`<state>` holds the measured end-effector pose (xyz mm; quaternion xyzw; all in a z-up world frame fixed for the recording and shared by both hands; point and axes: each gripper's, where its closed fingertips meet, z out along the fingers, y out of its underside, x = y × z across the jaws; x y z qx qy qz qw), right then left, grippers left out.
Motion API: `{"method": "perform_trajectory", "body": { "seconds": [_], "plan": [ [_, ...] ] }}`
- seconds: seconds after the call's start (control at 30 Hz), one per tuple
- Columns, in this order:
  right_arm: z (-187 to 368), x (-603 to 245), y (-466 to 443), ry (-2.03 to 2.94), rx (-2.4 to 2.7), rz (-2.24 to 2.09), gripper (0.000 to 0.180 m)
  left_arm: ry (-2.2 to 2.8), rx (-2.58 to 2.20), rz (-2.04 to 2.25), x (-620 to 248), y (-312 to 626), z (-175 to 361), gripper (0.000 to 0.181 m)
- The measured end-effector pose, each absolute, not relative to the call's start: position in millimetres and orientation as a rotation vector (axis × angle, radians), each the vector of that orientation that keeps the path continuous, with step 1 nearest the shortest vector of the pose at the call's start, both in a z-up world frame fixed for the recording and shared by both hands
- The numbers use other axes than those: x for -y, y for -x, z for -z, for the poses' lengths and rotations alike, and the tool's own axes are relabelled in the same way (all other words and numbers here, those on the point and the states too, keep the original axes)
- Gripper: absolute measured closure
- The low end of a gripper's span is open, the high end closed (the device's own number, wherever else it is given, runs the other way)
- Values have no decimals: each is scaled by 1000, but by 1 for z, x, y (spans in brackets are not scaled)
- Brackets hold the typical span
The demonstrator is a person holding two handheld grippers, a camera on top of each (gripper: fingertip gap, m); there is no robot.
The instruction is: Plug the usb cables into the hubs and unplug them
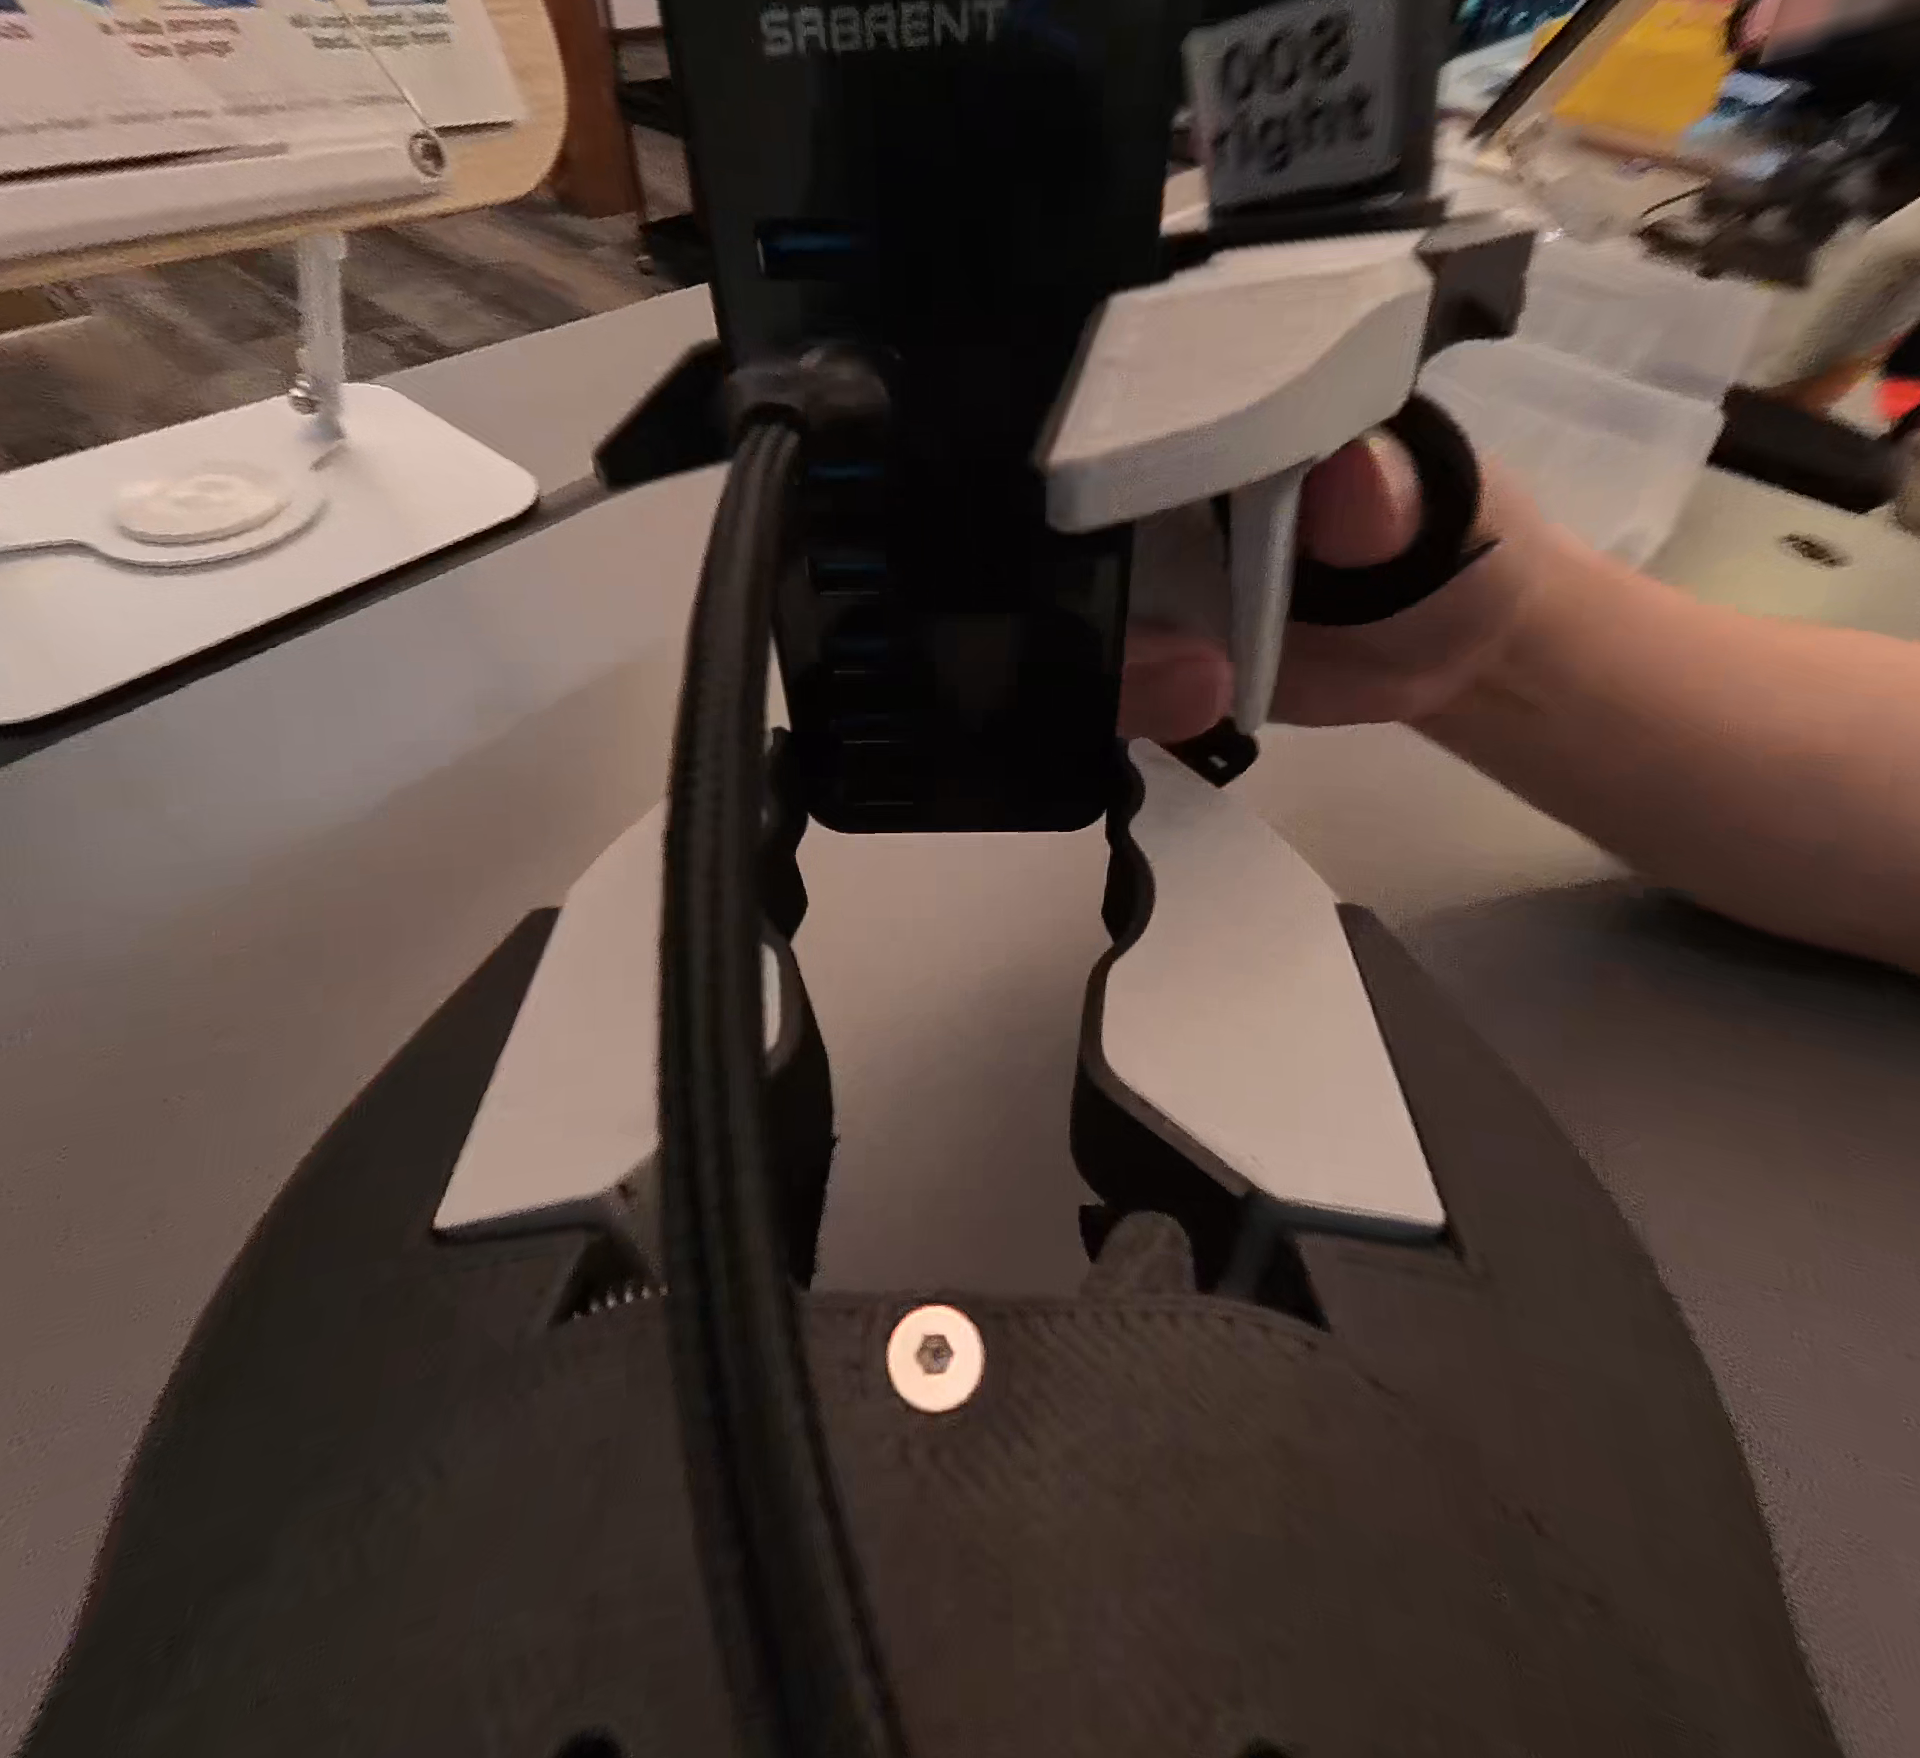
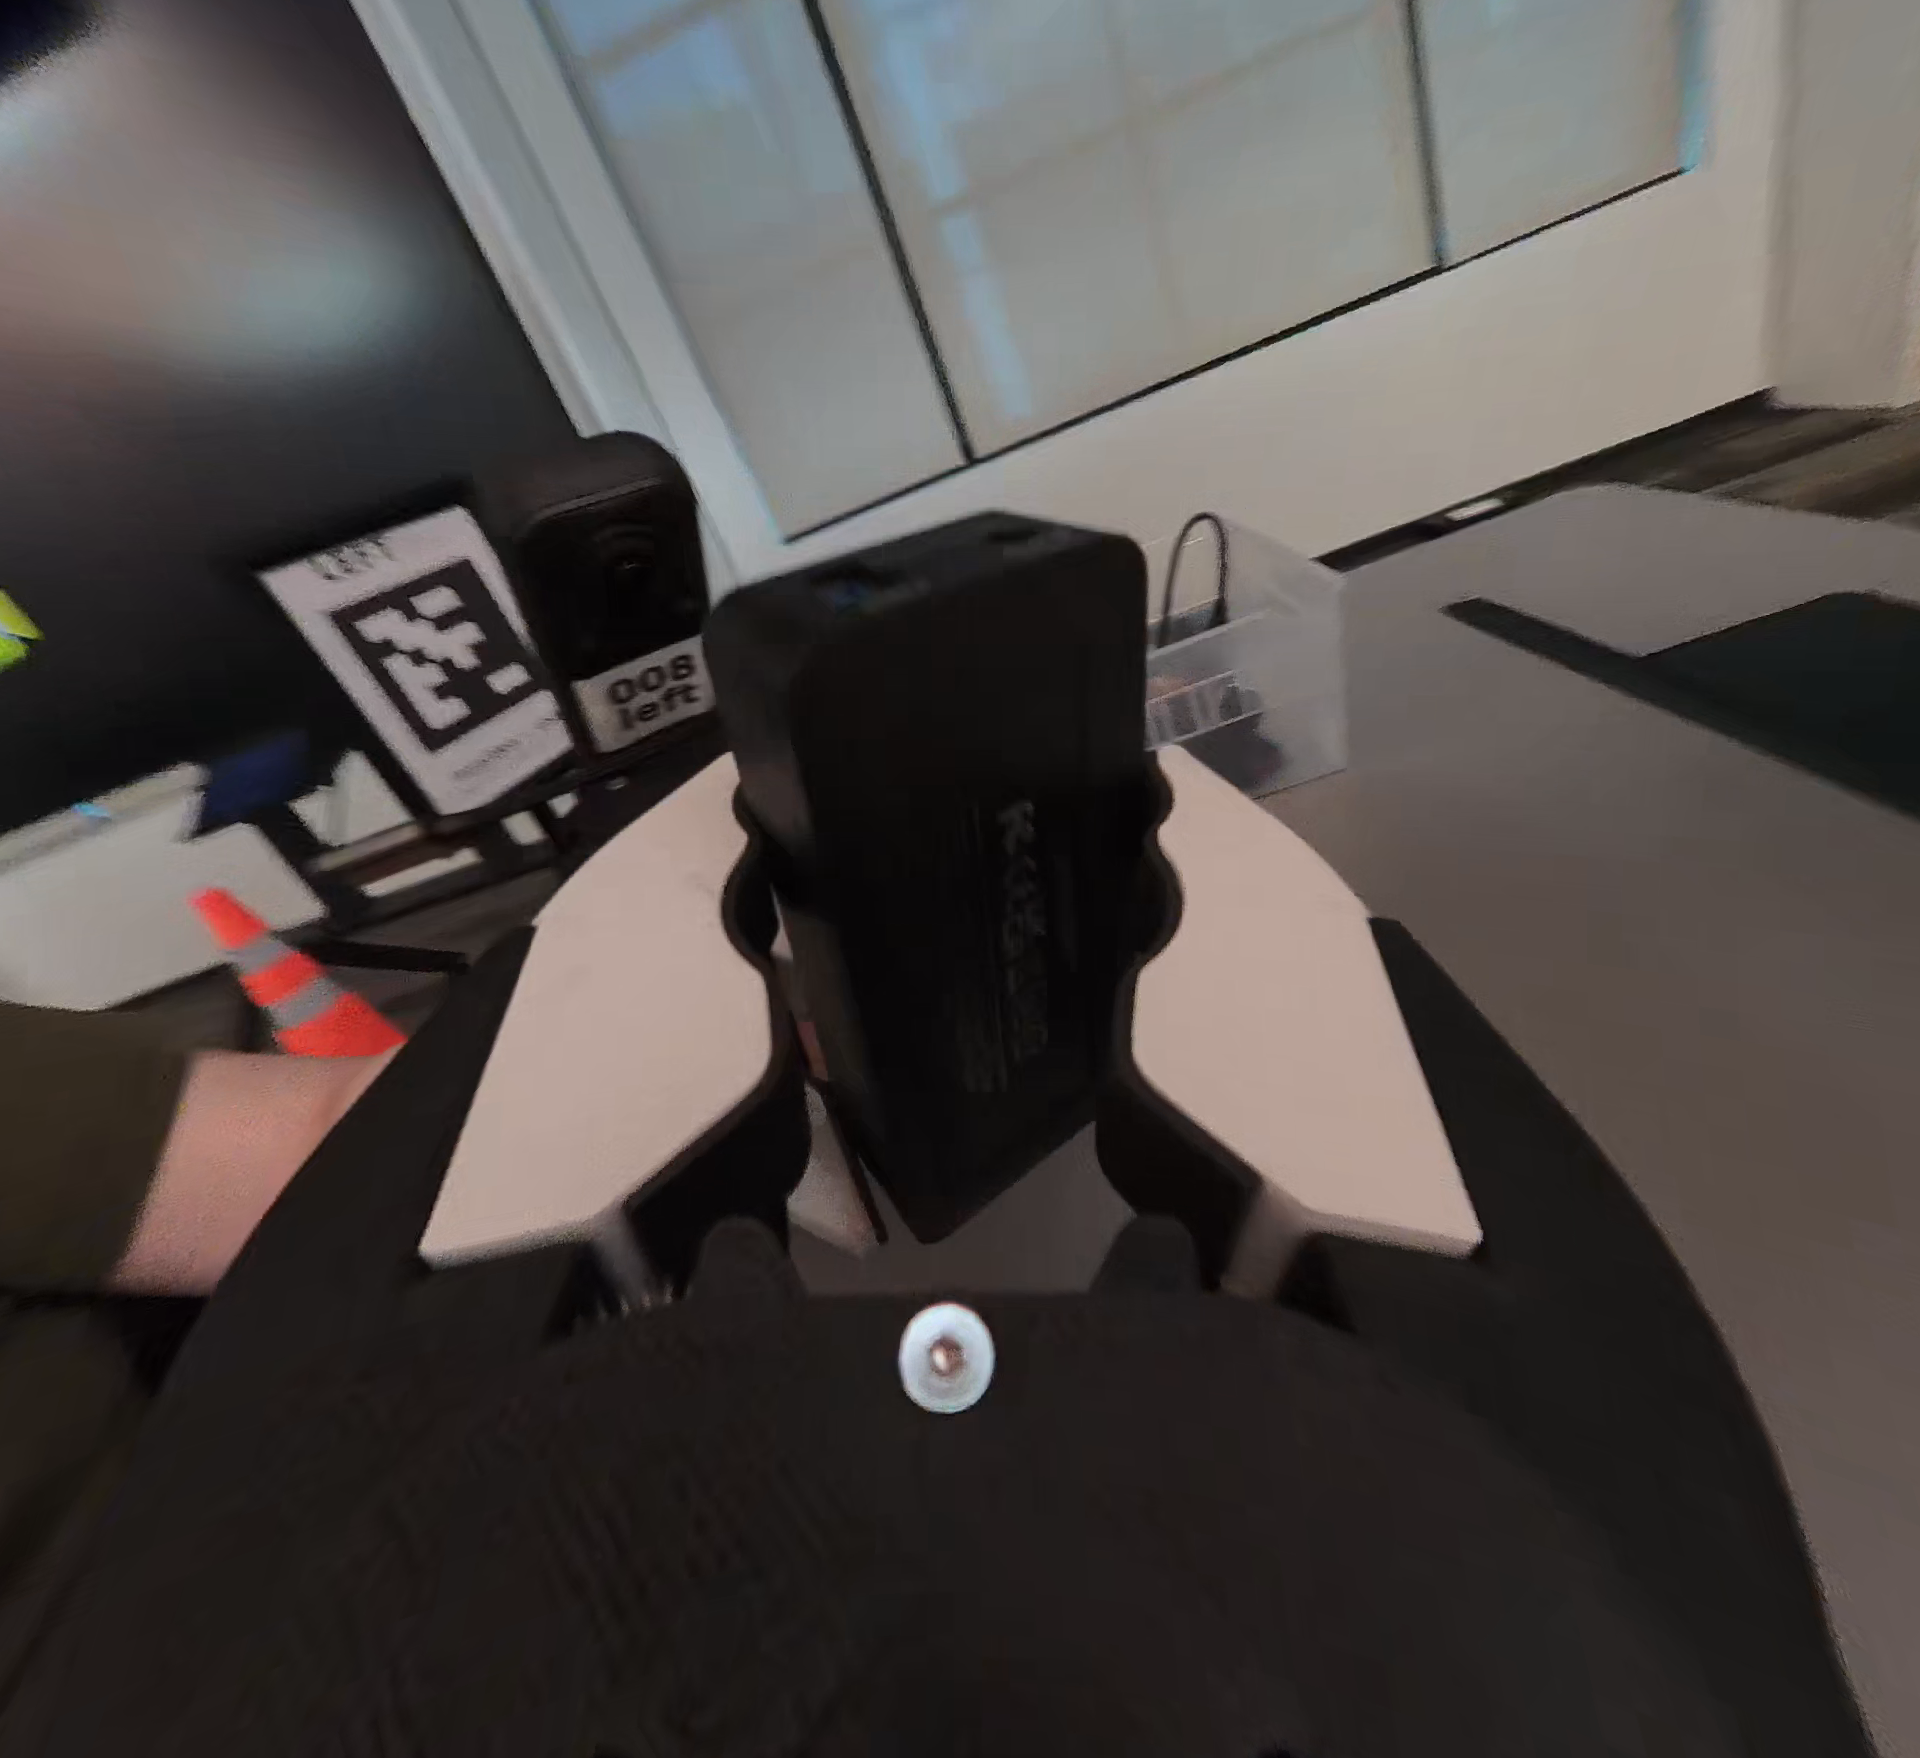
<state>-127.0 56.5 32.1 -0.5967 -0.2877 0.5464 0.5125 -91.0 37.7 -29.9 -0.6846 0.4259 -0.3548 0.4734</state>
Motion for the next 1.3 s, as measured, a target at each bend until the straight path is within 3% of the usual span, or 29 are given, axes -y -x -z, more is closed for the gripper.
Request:
{"method": "perform_trajectory", "body": {
  "seconds": [0.17, 0.43, 0.5, 0.6, 0.7, 0.8, 0.97, 1.1, 1.3],
  "plan": [
    [-42, -59, 124, 1498, 644, -1204, 110, 1655, -949, 841, -41, 91, 21, 126],
    [-51, -69, 105, 1611, 508, -988, 130, 1699, -869, 529, -63, 104, 33, 126],
    [-49, -75, 98, 1611, 496, -892, 151, 1685, -880, 439, -63, 103, 35, 126],
    [-41, -75, 96, 1647, 574, -865, 152, 1694, -896, 374, -64, 101, 42, 126],
    [-36, -79, 87, 1676, 570, -957, 153, 1722, -926, 565, -52, 88, 46, 126],
    [-38, -83, 69, 1680, 513, -1143, 153, 1745, -917, 870, -38, 81, 43, 115],
    [-57, -62, 47, 1564, 594, -1551, 153, 1687, -836, 1303, -32, 91, 17, 118],
    [-70, -43, 49, 1495, 718, -1593, 153, 1556, -875, 1698, -8, 83, -17, 123],
    [-81, -26, 55, 1449, 818, -1585, 153, 1537, -1134, 1566, 1, 56, -28, 131]
  ]
}}
